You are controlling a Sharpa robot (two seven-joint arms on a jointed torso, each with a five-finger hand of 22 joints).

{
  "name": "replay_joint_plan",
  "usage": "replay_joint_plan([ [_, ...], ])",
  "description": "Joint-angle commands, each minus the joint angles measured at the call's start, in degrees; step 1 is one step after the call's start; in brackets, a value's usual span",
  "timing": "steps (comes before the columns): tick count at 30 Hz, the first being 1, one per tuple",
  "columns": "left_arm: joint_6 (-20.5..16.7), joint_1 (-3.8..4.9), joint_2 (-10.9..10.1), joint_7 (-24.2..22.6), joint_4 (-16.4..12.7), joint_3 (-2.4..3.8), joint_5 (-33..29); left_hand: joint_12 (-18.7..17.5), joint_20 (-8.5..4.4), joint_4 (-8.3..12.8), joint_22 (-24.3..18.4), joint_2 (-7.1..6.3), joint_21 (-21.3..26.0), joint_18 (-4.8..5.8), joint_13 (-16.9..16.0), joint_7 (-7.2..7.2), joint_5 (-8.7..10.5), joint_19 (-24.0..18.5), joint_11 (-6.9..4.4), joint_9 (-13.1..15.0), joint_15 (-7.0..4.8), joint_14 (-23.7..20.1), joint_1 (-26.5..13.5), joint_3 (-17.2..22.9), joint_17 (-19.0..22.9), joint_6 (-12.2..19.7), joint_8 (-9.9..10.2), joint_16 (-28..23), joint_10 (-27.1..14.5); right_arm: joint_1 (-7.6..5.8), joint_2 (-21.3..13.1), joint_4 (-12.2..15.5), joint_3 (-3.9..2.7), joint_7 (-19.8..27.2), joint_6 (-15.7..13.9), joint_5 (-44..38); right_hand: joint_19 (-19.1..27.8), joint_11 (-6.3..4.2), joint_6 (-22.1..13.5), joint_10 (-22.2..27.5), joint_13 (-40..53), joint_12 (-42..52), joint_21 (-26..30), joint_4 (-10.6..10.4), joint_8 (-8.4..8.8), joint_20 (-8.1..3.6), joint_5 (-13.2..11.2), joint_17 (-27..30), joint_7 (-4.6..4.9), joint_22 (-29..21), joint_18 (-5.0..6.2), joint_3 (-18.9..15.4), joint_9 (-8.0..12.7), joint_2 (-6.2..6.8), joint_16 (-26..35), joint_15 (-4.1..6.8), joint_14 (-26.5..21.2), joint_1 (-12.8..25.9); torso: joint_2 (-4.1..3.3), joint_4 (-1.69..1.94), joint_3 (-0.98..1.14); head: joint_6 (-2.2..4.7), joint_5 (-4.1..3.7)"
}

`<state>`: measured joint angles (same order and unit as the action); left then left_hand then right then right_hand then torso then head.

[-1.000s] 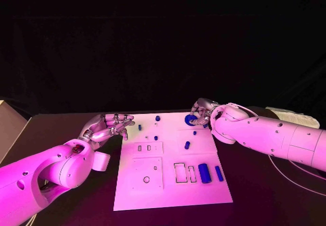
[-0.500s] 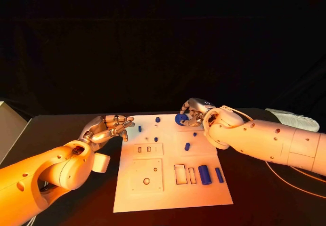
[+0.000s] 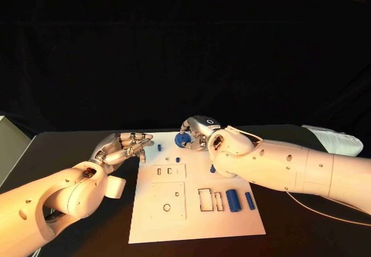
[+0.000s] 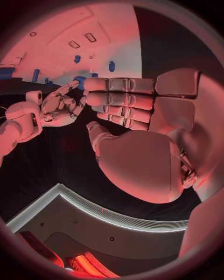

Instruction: Assemble the parts on the task board

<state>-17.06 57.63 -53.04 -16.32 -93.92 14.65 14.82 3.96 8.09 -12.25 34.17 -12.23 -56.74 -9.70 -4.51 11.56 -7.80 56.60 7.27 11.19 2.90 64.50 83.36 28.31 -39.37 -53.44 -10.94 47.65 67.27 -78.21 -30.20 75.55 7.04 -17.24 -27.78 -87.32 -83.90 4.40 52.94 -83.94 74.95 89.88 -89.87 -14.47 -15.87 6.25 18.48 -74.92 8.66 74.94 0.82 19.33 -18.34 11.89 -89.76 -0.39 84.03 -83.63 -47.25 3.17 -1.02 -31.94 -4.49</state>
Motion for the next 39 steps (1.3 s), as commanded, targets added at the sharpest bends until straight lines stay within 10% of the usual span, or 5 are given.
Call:
replay_joint_plan([
  [1, 1.0, 0.00, 0.1, -0.2, -0.3, 0.04, 0.2, -0.1, 0.19, 0.0, 0.1, 0.18, -0.2, -0.85, -0.1, -0.04, 0.19, -0.4, 0.06, 0.1, -0.02, -0.4, -0.2, 0.2, -0.1, 0.3, 0.2, 0.2, -0.3, 0.56, 1.2, -1.2, 0.08, 0.4, -0.9, -4.1, -6.1, -0.40, 0.4, -6.1, 15.1, 0.1, -0.1, 0.0, -0.11, -0.41, -0.3, -15.1, -0.01, 15.1, -0.82, 0.4, -0.1, 0.64, -0.2, 0.48, 6.0, -0.1, -0.05, 0.05, -0.01, 0.16, 0.00],
  [39, 1.2, 0.02, 0.0, 0.0, -0.8, 0.05, 0.2, -0.1, 0.24, 0.1, 0.2, 0.16, -0.4, -0.85, -0.1, -0.02, 0.21, -0.6, 0.08, 0.2, 0.01, -0.4, -0.3, 0.3, -0.1, 0.3, 0.2, 0.3, -0.3, 2.62, 6.7, -8.0, 0.17, -0.3, -0.8, -5.4, -6.1, -0.17, -0.3, -6.1, 15.1, 0.1, -0.1, 0.0, 0.74, -0.33, -1.4, -15.1, 0.28, 15.1, -0.82, 1.2, 0.2, 1.50, -0.2, 0.32, 6.0, 0.8, -0.10, -0.02, 0.09, -0.52, 1.27],
])
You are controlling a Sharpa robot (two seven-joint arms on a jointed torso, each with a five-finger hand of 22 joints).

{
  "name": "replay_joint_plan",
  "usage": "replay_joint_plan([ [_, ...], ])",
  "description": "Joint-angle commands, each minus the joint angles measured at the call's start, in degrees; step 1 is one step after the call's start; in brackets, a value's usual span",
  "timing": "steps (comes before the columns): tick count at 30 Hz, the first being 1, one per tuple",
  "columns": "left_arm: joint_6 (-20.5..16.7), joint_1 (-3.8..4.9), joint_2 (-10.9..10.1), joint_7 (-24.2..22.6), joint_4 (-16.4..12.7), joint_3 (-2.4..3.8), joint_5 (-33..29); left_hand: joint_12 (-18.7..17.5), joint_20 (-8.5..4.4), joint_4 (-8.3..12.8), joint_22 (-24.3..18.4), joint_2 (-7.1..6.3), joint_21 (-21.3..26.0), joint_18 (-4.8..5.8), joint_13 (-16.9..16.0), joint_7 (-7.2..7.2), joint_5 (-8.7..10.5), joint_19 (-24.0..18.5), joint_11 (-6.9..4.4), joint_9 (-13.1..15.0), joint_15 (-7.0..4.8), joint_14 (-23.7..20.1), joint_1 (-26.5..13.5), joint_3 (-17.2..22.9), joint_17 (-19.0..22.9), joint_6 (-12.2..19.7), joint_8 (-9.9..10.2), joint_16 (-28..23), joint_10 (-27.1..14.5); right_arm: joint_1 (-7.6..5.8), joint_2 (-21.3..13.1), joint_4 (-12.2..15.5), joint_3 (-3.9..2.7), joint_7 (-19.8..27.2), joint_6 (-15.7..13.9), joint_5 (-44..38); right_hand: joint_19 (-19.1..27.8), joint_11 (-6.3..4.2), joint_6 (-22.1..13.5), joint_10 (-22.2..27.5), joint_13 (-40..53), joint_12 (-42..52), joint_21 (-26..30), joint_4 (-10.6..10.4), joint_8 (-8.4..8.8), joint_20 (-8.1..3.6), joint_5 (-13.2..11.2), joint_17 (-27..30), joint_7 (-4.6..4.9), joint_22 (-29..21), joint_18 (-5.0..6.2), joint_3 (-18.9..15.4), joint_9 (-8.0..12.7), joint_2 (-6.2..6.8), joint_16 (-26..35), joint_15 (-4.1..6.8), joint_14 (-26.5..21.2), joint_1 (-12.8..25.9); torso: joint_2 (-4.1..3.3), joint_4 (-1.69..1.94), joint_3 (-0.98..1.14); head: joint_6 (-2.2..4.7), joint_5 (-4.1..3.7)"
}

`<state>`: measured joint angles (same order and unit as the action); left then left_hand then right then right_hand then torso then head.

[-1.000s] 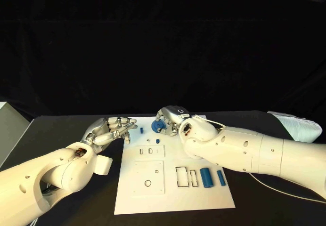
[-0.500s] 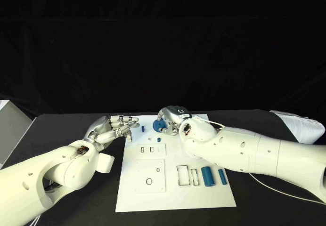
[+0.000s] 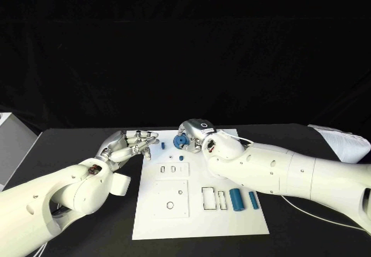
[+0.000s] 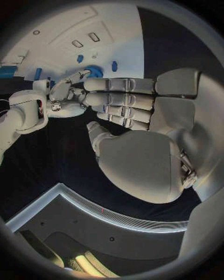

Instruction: Assemble the parts on the task board

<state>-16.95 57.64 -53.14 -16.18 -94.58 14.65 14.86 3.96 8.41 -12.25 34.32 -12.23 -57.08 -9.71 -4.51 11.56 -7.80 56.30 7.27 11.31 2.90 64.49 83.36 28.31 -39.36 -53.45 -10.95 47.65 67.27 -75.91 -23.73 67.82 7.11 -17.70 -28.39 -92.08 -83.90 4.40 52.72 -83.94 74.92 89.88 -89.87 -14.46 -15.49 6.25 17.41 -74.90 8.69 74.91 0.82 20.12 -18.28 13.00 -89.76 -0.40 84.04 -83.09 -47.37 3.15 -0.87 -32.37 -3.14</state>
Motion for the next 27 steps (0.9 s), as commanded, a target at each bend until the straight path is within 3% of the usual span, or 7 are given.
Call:
replay_joint_plan([
  [1, 1.1, 0.02, 0.1, -0.1, -0.2, 0.04, 0.2, -0.1, -0.08, 0.1, 0.1, 0.16, -0.1, -0.85, -0.1, -0.02, 0.21, -0.3, 0.08, 0.0, 0.01, -0.4, -0.3, 0.3, -0.1, 0.3, 0.2, 0.3, -0.3, 0.33, 0.3, -0.3, 0.10, 0.2, -0.2, -0.6, -6.1, -0.13, -0.2, -6.1, 15.1, 0.1, -0.1, 0.0, 0.49, -0.30, -0.5, -15.1, 0.31, 15.1, -0.82, 0.4, 0.1, 0.48, -0.2, 0.30, 6.0, 0.4, 0.05, -0.04, -0.08, -0.14, -0.03],
  [8, 1.0, 0.02, 0.0, 0.0, -0.2, 0.04, 0.2, -0.1, -0.08, 0.1, 0.1, 0.16, -0.1, -0.85, -0.1, -0.02, 0.21, -0.3, 0.08, 0.0, 0.01, -0.4, -0.3, 0.3, -0.1, 0.3, 0.2, 0.3, -0.3, 0.36, 0.3, -0.6, 0.10, 0.4, 0.8, 0.1, -6.1, 0.39, -1.6, -6.1, 15.1, 0.1, -0.1, -0.5, 1.90, 0.08, -2.8, -15.1, 0.85, 15.1, -0.82, -0.2, 0.5, 1.24, -0.2, -0.15, 6.0, 2.1, 0.04, -0.20, -0.03, -0.25, 0.11],
  [10, 1.0, 0.02, 0.0, 0.0, -0.2, 0.04, 0.2, -0.1, -0.08, 0.1, 0.1, 0.16, -0.1, -0.85, -0.1, -0.02, 0.21, -0.3, 0.08, 0.0, 0.01, -0.4, -0.3, 0.3, -0.1, 0.3, 0.2, 0.3, -0.3, 0.36, 0.3, -0.7, 0.10, 0.5, 1.2, 0.4, -6.1, 0.59, -2.2, -6.1, 15.1, 0.1, -0.1, -1.7, 2.67, 0.32, -3.4, -15.1, 1.02, 15.1, -0.82, -2.2, 0.6, 1.42, -0.2, -0.37, 6.0, 4.2, 0.09, -0.18, -0.05, -0.27, 0.04],
  [16, 1.0, 0.02, -0.1, 0.0, -0.1, 0.04, 0.2, -0.1, -0.08, 0.1, 0.1, 0.16, -0.1, -0.85, -0.1, -0.02, 0.21, -0.3, 0.08, 0.0, 0.01, -0.4, -0.3, 0.3, -0.1, 0.3, 0.2, 0.3, -0.3, 0.36, -0.1, -0.5, 0.10, 0.8, 2.2, 1.3, -6.1, 0.71, -2.3, -6.0, 15.0, 0.1, -0.1, -2.3, 3.77, 0.53, -2.9, -15.1, 1.11, 15.1, -0.82, -7.3, 0.5, -0.54, -0.2, -0.51, 6.0, 9.6, 0.06, -0.19, 0.02, -0.28, 0.10],
  [27, 0.9, 0.02, -0.2, 0.1, -0.1, 0.04, 0.2, -0.1, -0.06, 0.2, 0.1, 0.15, -0.2, -0.85, -0.1, -0.02, 0.21, -0.4, 0.08, 0.1, 0.02, -0.5, -0.4, 0.4, 0.0, 0.3, 0.2, 0.3, -0.4, 0.38, -0.9, 0.4, 0.11, 1.5, 4.6, 2.8, -6.1, 0.64, -1.8, -6.1, 15.1, 0.1, -0.1, -2.3, 3.83, 0.51, -2.6, -15.1, 1.01, 15.1, -0.82, -8.0, 0.4, -1.60, -0.2, -0.47, 6.0, 10.5, 0.06, -0.23, 0.04, -0.29, -0.04],
])
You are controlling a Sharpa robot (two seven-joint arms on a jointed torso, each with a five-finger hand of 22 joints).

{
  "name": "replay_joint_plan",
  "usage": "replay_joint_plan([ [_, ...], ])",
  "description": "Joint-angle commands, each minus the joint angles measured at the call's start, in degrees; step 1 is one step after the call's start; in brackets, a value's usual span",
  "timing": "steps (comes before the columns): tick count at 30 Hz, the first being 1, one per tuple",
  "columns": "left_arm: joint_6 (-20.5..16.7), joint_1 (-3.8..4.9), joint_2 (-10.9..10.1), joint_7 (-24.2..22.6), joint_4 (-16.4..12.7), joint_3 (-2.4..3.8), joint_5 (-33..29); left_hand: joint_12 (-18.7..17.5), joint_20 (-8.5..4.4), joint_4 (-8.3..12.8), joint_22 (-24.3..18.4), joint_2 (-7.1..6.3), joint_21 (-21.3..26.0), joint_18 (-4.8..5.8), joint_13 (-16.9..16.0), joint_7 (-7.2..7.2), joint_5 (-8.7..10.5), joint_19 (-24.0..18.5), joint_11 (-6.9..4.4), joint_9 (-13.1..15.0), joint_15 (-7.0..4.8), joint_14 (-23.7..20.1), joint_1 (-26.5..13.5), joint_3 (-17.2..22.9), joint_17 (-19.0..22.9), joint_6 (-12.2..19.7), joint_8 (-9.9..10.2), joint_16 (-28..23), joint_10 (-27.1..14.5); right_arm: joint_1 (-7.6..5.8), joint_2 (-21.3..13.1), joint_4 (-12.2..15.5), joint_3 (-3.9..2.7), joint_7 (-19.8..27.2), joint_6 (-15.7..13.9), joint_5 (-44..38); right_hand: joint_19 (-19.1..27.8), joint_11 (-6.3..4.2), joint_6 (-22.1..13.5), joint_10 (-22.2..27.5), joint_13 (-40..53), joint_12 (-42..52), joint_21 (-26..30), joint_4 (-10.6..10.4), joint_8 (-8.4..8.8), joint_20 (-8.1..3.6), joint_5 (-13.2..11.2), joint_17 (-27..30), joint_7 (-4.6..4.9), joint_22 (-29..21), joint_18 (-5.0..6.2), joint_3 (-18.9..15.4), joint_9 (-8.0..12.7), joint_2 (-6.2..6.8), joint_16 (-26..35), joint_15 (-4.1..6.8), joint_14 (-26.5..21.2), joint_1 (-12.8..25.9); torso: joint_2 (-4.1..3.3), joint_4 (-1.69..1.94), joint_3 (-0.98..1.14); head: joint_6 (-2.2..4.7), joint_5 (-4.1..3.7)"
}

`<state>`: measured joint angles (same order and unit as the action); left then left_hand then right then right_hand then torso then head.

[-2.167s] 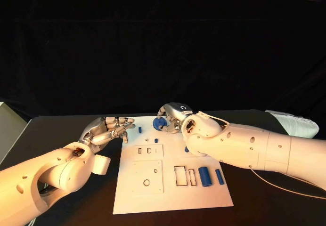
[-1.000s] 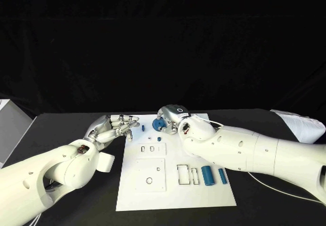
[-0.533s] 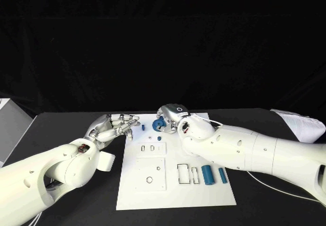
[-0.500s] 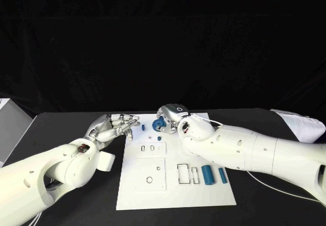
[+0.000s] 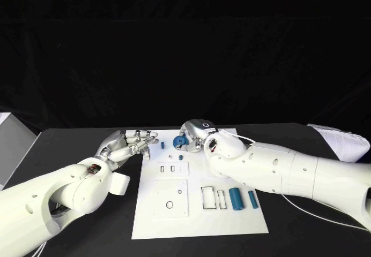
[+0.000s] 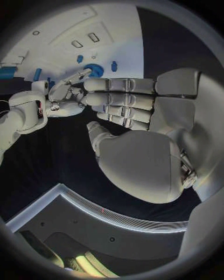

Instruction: Assemble the parts on the task board

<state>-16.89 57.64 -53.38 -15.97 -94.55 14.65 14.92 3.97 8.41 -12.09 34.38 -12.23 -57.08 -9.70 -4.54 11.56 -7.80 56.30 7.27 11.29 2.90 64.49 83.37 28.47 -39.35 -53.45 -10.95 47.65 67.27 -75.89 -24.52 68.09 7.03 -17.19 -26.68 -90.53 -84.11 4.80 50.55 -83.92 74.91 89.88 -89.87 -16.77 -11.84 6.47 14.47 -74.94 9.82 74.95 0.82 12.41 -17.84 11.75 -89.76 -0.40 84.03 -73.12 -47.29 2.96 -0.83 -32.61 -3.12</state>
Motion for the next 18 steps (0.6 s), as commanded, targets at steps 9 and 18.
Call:
replay_joint_plan([
  [9, 0.7, 0.02, -0.2, -0.1, -0.3, 0.04, 0.2, -0.1, -0.06, 0.0, 0.0, 0.15, -0.2, -0.86, -0.1, -0.02, 0.21, -0.4, 0.08, 0.1, 0.02, -0.5, -0.4, 0.2, -0.1, 0.3, 0.2, 0.3, -0.4, 0.45, -0.8, -0.1, 0.28, 1.1, 4.9, 2.2, -5.9, 0.12, 0.8, -6.1, 15.1, 0.1, -0.1, 0.0, 0.14, 0.22, 0.6, -15.1, -0.25, 15.1, -0.82, -0.3, -0.2, -1.32, -0.2, -0.36, 6.0, 1.3, -0.02, -0.02, -0.01, 0.03, -0.14],
  [18, 0.6, 0.01, -0.3, -0.1, -0.2, 0.04, 0.2, -0.1, -0.05, 0.1, 0.1, 0.15, -0.3, -0.86, -0.1, 0.00, 0.20, -0.4, 0.10, 0.1, 0.02, -0.5, -0.4, 0.3, 0.0, 0.4, 0.2, 0.3, -0.4, 0.49, -1.2, -0.1, 0.35, 0.6, 5.3, 2.1, -5.9, 0.11, 0.8, -6.1, 15.1, 0.1, -0.1, 0.0, 0.17, 0.21, 0.6, -15.1, -0.27, 15.1, -0.82, -0.3, -0.2, -1.44, -0.2, -0.35, 6.0, 1.5, -0.05, 0.05, -0.04, 0.05, -0.25],
])
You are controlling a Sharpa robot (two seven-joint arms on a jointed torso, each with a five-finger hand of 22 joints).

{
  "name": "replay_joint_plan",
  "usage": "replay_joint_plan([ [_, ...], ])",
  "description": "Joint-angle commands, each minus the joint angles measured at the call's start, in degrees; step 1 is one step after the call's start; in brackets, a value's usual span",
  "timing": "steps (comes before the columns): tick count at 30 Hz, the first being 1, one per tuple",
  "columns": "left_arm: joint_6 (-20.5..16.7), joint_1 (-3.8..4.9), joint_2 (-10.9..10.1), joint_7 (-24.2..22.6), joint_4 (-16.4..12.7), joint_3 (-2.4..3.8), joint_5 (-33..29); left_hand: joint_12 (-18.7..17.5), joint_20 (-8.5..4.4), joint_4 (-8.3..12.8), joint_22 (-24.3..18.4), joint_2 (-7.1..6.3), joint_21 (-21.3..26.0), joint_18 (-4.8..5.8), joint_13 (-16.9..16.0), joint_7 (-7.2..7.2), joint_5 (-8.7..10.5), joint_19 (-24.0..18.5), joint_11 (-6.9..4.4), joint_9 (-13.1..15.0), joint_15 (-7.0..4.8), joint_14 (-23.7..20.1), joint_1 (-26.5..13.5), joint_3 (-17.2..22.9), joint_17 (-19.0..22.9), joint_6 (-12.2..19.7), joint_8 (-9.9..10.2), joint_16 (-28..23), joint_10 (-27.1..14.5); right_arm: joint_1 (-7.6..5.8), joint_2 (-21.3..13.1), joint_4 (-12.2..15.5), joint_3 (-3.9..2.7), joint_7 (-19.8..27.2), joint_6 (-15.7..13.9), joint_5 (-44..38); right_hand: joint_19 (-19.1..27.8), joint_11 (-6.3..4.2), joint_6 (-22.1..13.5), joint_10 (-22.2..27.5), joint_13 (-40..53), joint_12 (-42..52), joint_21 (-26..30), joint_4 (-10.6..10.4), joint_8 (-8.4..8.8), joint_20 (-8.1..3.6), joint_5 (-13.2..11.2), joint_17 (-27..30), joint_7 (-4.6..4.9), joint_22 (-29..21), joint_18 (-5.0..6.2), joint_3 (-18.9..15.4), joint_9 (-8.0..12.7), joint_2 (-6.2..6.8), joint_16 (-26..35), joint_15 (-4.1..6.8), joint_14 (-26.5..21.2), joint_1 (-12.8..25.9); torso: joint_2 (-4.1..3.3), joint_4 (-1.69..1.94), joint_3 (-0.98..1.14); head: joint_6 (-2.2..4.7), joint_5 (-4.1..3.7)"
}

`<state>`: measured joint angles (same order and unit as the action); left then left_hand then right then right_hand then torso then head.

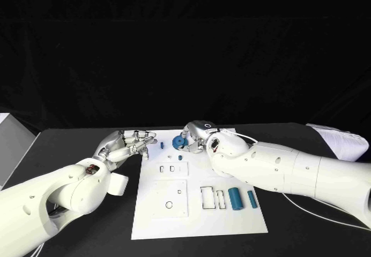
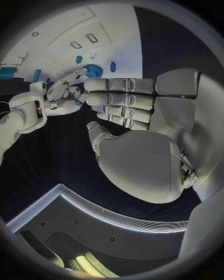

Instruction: Assemble the parts on the task board

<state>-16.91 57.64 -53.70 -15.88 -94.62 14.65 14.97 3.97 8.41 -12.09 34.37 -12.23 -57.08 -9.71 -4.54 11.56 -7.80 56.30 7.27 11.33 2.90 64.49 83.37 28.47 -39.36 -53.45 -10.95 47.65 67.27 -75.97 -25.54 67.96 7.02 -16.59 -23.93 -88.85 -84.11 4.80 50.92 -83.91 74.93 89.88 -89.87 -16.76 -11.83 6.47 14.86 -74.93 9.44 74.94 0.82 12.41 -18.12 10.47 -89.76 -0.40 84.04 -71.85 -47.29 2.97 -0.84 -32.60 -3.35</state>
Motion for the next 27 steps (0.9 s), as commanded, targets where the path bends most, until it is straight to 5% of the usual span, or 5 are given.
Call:
replay_joint_plan([
  [1, 0.6, 0.01, 0.0, -0.2, -0.2, 0.04, 0.2, -0.1, -0.05, 0.1, 0.1, 0.15, -0.3, -0.86, -0.1, 0.00, 0.20, -0.4, 0.10, 0.1, 0.02, -0.5, -0.4, 0.3, 0.0, 0.4, 0.2, 0.3, -0.4, 0.57, -0.3, 0.1, 0.37, 0.0, 2.7, 0.4, -5.9, 0.12, 0.5, -6.1, 15.1, 0.1, -0.1, 0.0, 0.17, 0.21, 0.2, -15.1, 0.11, 15.1, -0.82, -0.3, 0.0, -0.17, -0.2, -0.35, 6.0, 0.2, -0.05, 0.05, -0.05, 0.05, -0.03],
  [19, 0.6, 0.00, -0.2, -0.2, -0.1, 0.04, 0.2, -0.1, -0.04, 0.1, 0.1, 0.10, -0.3, -0.86, 0.0, 0.06, 0.21, -0.5, 0.14, 0.1, 0.04, -0.5, -0.5, 0.3, 0.0, 0.5, 0.2, 0.4, -0.5, 0.59, -5.1, 5.7, 0.43, 0.1, -2.4, -0.6, -5.9, 0.02, 0.7, -6.1, 15.1, 0.1, -0.1, 0.1, 0.17, 0.15, 0.8, -15.1, 0.00, 15.1, -0.82, -0.3, 0.0, -0.22, -0.2, -0.27, 6.0, 0.4, -0.04, 0.06, -0.01, 0.04, -0.09],
  [24, 0.6, 0.00, -0.2, -0.3, 0.1, 0.04, 0.2, -0.1, -0.02, 0.1, 0.2, 0.08, -0.4, -0.85, 0.0, 0.10, 0.21, -0.5, 0.18, 0.1, 0.07, -0.5, -0.5, 0.3, 0.0, 0.5, 0.3, 0.4, -0.6, 0.16, -9.4, 9.3, 0.23, 4.2, -7.9, 2.8, -5.9, -0.03, 0.9, -6.1, 15.1, 0.1, -0.1, 1.0, 0.57, -0.05, 1.0, -15.1, 0.00, 15.1, -0.82, 1.1, -0.1, 0.13, -0.2, -0.09, 6.0, -3.1, 0.12, -0.08, -0.06, 0.19, -0.17],
  [27, 0.6, 0.00, -0.2, -0.4, 0.3, 0.04, 0.2, -0.1, -0.02, 0.1, 0.2, 0.06, -0.4, -0.85, 0.0, 0.10, 0.22, -0.5, 0.18, 0.1, 0.08, -0.5, -0.5, 0.3, 0.0, 0.6, 0.3, 0.4, -0.6, -0.60, -12.4, 10.8, 0.10, 9.8, -8.8, 8.5, -5.9, 0.06, 1.0, -6.1, 15.1, 0.1, -0.1, 1.7, 0.91, -0.03, 0.2, -15.1, 0.12, 15.1, -0.82, 2.2, -0.1, 0.52, -0.2, -0.16, 6.0, -5.6, 0.19, -0.20, 0.00, 0.36, -0.19],
])
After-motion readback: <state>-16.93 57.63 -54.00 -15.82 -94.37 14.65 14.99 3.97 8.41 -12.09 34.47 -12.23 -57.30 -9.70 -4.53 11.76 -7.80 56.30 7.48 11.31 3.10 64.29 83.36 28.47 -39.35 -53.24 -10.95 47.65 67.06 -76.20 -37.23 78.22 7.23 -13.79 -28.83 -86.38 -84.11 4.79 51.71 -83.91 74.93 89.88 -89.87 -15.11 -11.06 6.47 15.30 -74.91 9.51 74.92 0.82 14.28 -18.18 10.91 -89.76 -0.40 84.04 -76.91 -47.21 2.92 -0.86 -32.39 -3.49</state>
